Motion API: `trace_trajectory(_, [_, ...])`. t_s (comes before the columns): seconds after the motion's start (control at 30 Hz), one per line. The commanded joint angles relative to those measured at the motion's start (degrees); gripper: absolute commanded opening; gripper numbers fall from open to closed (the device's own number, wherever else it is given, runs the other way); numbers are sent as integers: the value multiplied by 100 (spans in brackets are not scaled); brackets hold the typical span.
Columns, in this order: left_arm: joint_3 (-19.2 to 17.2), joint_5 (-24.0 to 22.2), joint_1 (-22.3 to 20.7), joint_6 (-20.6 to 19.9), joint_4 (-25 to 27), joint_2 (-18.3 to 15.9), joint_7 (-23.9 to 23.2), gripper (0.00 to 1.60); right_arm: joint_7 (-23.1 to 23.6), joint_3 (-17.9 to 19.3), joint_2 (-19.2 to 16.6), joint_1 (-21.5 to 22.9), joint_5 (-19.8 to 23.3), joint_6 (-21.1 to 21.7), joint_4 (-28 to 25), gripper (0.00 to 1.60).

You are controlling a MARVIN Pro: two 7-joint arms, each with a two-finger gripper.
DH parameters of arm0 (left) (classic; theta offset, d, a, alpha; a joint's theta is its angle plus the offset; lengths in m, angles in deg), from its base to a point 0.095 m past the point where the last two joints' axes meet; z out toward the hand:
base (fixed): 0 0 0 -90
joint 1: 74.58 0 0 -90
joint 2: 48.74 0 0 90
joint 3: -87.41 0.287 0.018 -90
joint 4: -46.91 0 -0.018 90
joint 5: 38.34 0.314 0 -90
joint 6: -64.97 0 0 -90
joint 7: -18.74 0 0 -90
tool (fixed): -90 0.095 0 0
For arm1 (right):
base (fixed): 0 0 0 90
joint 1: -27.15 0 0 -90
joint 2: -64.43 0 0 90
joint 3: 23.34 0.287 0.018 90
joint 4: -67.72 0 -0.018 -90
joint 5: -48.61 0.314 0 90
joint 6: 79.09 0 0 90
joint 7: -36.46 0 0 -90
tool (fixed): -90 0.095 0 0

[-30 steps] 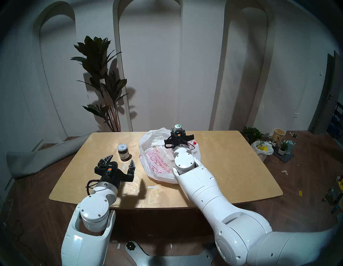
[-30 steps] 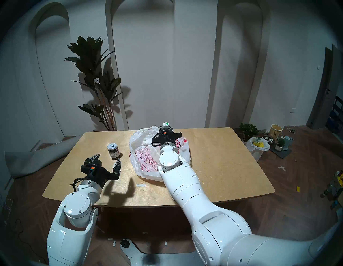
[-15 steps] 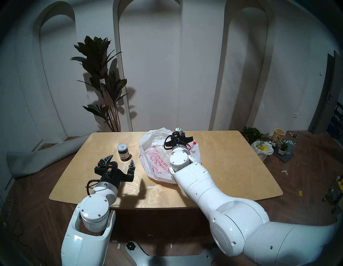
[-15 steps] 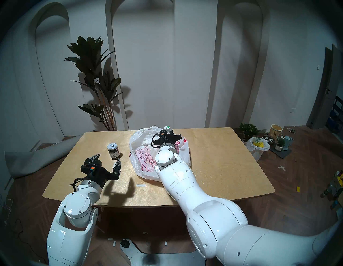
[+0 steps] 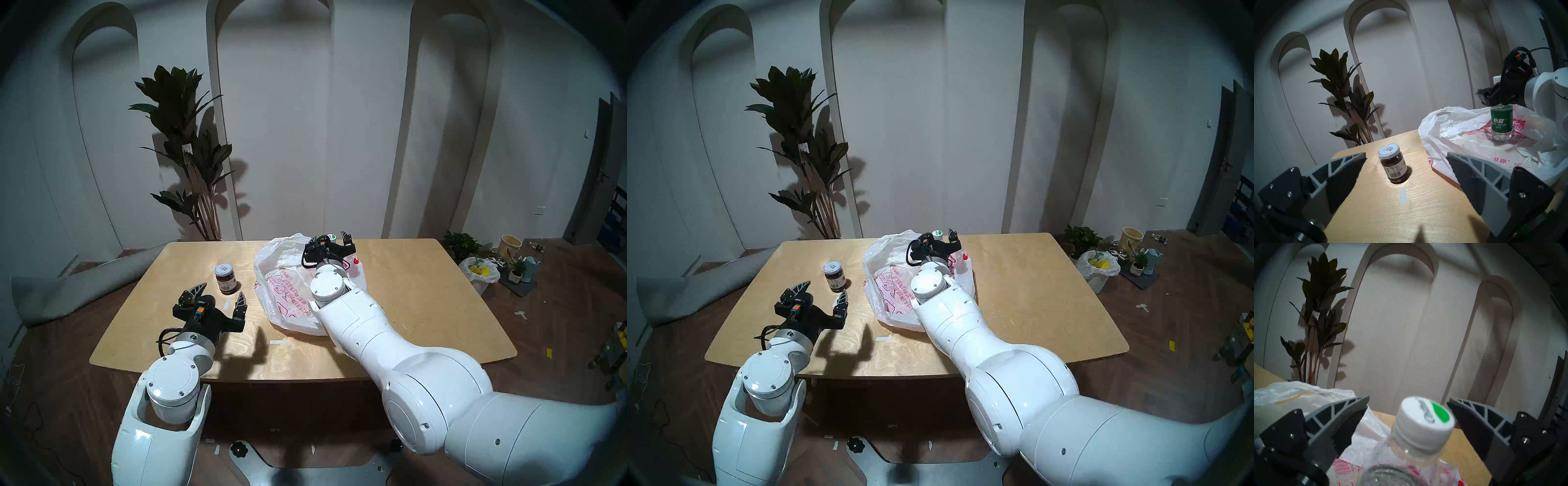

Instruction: Bag the groceries: heavy items first, fragile items on top

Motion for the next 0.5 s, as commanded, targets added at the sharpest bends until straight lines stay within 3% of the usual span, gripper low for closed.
trace_trajectory(0.0, [-1, -5, -41, 26, 100, 4, 5, 160, -82, 92, 136, 377, 105, -496, -626, 160])
trace_trajectory(0.23, [0, -4, -47, 26, 80, 2, 4, 160, -304, 422, -22, 734, 289, -793, -1051, 160])
trace_trajectory(0.27, [0, -4, -48, 26, 79, 2, 4, 160, -407, 607, -217, 761, 363, -844, -1212, 160])
trace_trajectory(0.4, [0, -4, -49, 27, 78, 2, 4, 160, -561, 918, -612, 575, 443, -747, -1492, 160])
trace_trajectory(0.47, [0, -3, -50, 26, 73, 1, 4, 160, -686, 1368, -747, 358, 448, -657, -1529, 160])
